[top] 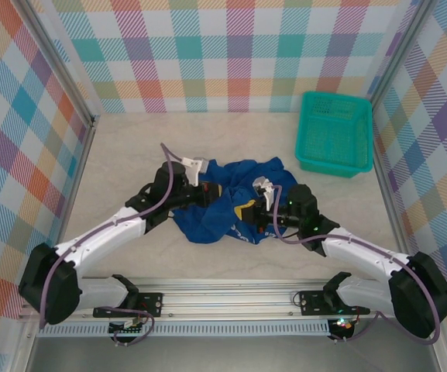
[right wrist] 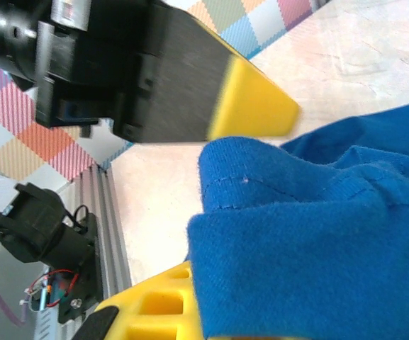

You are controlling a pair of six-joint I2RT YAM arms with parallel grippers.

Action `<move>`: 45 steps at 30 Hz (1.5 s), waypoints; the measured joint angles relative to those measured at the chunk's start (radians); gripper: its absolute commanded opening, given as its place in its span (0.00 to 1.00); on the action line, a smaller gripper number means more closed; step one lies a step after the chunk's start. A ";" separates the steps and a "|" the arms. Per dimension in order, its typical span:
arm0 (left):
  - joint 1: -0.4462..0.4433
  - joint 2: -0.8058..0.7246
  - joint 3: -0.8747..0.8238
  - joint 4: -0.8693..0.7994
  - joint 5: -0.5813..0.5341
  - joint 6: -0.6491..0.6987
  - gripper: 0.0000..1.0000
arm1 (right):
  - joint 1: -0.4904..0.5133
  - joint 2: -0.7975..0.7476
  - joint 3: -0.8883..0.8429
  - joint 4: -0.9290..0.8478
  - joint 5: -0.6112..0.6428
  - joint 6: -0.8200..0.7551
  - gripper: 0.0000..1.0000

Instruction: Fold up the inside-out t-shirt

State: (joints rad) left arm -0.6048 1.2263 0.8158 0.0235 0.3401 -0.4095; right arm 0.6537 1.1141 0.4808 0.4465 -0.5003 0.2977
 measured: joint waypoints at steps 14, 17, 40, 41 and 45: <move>-0.079 0.074 0.004 -0.145 -0.067 0.044 0.53 | 0.017 -0.147 -0.098 -0.347 0.250 0.015 0.54; -0.119 0.164 0.060 -0.188 -0.074 0.071 0.57 | 0.017 -0.241 -0.065 -0.491 0.368 0.033 0.57; -0.148 0.544 0.286 -0.261 0.105 0.220 0.06 | -0.171 0.237 0.236 -0.740 0.246 0.066 0.58; -0.148 0.543 0.286 -0.259 0.110 0.225 0.04 | -0.171 0.257 0.245 -0.741 0.242 0.052 0.57; -0.148 0.531 0.279 -0.258 0.116 0.243 0.00 | -0.171 0.339 0.298 -0.736 0.237 -0.005 0.49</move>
State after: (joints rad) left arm -0.7528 1.7569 1.0946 -0.2344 0.4557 -0.1665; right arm 0.4828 1.4532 0.7788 -0.2893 -0.2634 0.2924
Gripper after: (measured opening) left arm 0.048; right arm 0.529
